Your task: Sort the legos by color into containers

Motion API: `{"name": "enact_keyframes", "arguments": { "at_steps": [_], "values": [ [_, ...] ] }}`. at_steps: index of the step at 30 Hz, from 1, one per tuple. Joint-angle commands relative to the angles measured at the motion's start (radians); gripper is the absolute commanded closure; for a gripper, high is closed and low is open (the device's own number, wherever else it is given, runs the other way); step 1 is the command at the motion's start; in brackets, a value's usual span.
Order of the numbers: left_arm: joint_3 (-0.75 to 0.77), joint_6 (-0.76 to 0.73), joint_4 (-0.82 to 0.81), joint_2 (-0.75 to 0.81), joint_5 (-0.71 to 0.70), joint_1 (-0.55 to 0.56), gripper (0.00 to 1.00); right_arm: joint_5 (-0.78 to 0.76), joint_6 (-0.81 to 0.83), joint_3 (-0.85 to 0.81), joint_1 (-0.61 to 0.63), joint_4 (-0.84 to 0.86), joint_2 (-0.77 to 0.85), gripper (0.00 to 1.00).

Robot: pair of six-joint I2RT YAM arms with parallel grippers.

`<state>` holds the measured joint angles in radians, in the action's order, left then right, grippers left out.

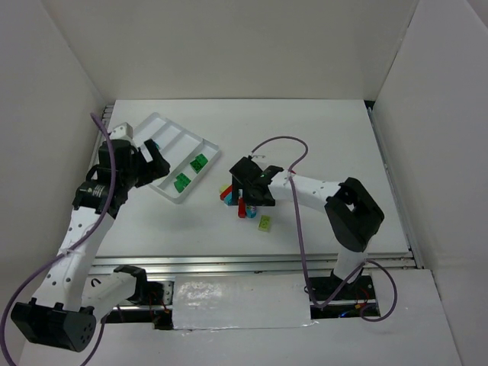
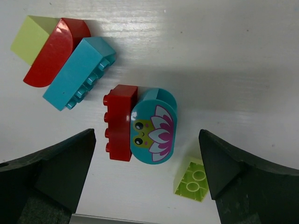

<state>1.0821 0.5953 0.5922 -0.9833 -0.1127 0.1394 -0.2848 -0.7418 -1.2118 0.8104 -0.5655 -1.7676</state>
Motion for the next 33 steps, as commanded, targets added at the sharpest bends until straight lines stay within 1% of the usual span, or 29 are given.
{"name": "enact_keyframes", "arguments": {
  "at_steps": [1,5,9,11,13,14,16,17,18,21,22,23,24,25,26,27,28,29,30,31,32,33],
  "values": [
    [-0.043,-0.086,0.027,0.067,0.038,-0.001,0.01,0.002,-0.008,-0.037,0.012,0.021,-0.029,0.02],
    [-0.089,-0.107,0.041,0.095,0.03,-0.001,0.01,0.009,-0.01,-0.048,0.021,0.029,-0.076,0.05],
    [-0.142,-0.112,0.023,0.104,0.048,-0.001,0.01,-0.028,-0.014,-0.058,0.021,0.006,-0.115,0.1],
    [-0.152,-0.114,0.015,0.103,0.067,-0.003,0.01,-0.021,-0.01,-0.048,0.023,0.018,-0.119,0.14],
    [-0.159,-0.117,0.011,0.098,0.079,-0.001,0.01,-0.016,-0.001,-0.038,0.023,0.032,-0.121,0.28],
    [-0.157,-0.118,0.012,0.095,0.085,-0.003,0.01,-0.013,0.005,-0.034,0.023,0.041,-0.116,0.43],
    [-0.157,-0.115,0.008,0.097,0.09,-0.003,0.01,-0.033,0.019,-0.023,0.032,0.061,-0.093,0.57],
    [-0.16,-0.111,0.006,0.1,0.102,-0.001,0.01,-0.042,0.028,-0.017,0.036,0.065,-0.079,0.97],
    [-0.163,-0.106,0.001,0.104,0.104,-0.001,0.0,-0.057,0.045,-0.015,0.042,0.078,-0.063,1.0],
    [-0.191,-0.054,-0.035,0.117,0.214,-0.003,0.0,-0.1,0.111,-0.012,0.076,0.093,0.034,1.0],
    [-0.201,-0.034,-0.081,0.117,0.258,-0.003,0.01,-0.117,0.13,-0.003,0.09,0.105,0.106,1.0],
    [-0.221,0.003,-0.106,0.114,0.366,-0.001,0.01,-0.103,0.187,0.018,0.113,0.142,0.143,1.0],
    [-0.231,0.026,-0.133,0.106,0.419,-0.003,0.01,-0.081,0.224,0.03,0.125,0.166,0.184,1.0],
    [-0.25,0.076,-0.193,0.091,0.467,-0.001,0.0,-0.032,0.284,0.059,0.139,0.209,0.262,1.0],
    [-0.263,0.11,-0.227,0.084,0.549,-0.001,0.0,-0.001,0.317,0.078,0.171,0.234,0.296,1.0],
    [-0.278,0.144,-0.262,0.077,0.589,-0.001,0.01,0.031,0.343,0.092,0.185,0.257,0.33,1.0],
    [-0.307,0.209,-0.334,0.071,0.623,-0.001,0.0,0.098,0.363,0.119,0.196,0.275,0.386,1.0],
    [-0.32,0.245,-0.371,0.058,0.654,0.0,0.0,0.123,0.383,0.129,0.206,0.301,0.407,1.0],
    [-0.33,0.271,-0.406,0.052,0.716,0.002,0.01,0.14,0.383,0.136,0.211,0.311,0.439,1.0],
    [-0.346,0.317,-0.472,0.038,0.749,0.005,0.01,0.165,0.378,0.144,0.213,0.323,0.448,1.0],
    [-0.349,0.336,-0.497,0.032,0.792,0.009,0.01,0.177,0.378,0.144,0.216,0.326,0.456,1.0],
    [-0.352,0.368,-0.515,0.029,0.804,0.015,0.0,0.19,0.378,0.143,0.219,0.329,0.464,1.0]
  ]
}}
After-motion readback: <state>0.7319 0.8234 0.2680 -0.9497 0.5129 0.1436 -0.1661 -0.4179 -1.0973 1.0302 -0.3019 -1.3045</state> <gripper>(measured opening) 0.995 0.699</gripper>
